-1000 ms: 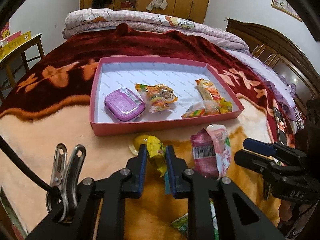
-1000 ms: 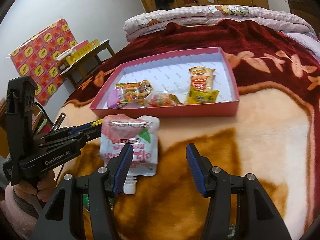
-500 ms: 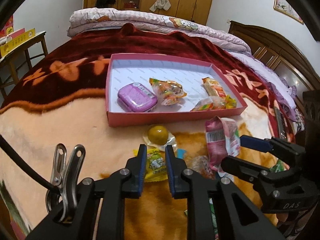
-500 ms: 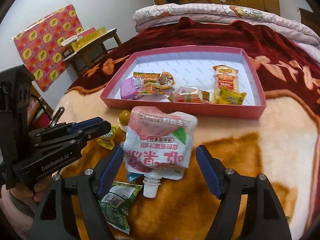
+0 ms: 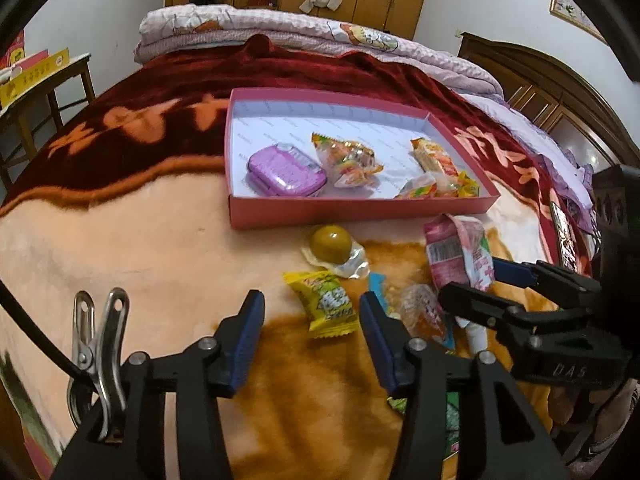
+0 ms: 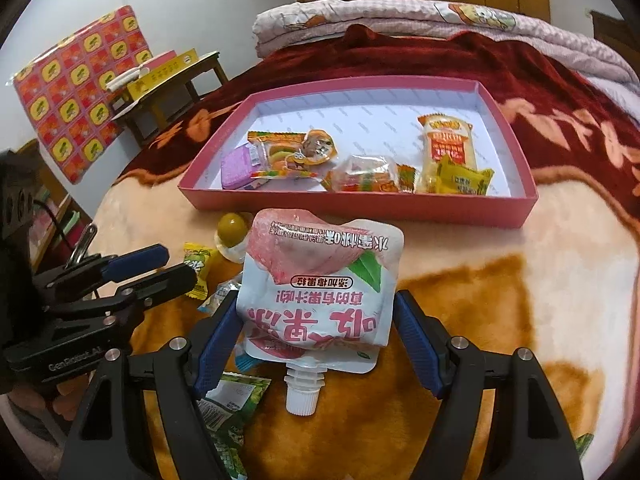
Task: Organize snacks
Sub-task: 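Grasp a yellow-green wrapped candy with the left tool while the right tool holds the pouch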
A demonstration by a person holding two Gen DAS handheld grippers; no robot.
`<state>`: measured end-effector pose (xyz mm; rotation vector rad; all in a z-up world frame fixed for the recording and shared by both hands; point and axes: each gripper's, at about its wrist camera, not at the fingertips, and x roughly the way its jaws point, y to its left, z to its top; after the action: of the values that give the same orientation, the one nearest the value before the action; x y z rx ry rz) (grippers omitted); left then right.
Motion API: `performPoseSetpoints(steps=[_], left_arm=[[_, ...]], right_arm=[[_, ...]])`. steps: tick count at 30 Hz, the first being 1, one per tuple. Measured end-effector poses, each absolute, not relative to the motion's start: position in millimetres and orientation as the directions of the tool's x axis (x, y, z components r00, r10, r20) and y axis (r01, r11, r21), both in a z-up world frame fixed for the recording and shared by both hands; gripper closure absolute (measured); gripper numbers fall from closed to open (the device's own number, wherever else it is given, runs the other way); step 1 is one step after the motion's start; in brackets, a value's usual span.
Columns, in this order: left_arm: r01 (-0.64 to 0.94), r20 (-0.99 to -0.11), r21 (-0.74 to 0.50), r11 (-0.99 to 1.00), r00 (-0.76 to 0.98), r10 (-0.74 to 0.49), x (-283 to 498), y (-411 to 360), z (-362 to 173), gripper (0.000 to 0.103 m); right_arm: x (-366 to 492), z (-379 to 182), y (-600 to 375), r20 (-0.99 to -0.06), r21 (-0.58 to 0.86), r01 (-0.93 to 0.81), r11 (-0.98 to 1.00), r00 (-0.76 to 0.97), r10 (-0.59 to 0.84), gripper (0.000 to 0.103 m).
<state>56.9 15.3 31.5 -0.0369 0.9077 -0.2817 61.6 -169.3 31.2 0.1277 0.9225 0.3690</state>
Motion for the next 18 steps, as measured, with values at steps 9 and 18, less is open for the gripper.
performPoseSetpoints(steps=[9, 18], left_arm=[[0.146, -0.803, -0.194, 0.970, 0.544, -0.243, 69, 14, 26, 0.046], [0.147, -0.806, -0.054, 0.988, 0.577, -0.130, 66, -9, 20, 0.046]], right_arm=[[63, 24, -176, -0.749, 0.296, -0.234, 0.926, 0.545, 0.378, 0.028], [60, 23, -183, -0.732, 0.328, -0.224, 0.918, 0.554, 0.397, 0.028]])
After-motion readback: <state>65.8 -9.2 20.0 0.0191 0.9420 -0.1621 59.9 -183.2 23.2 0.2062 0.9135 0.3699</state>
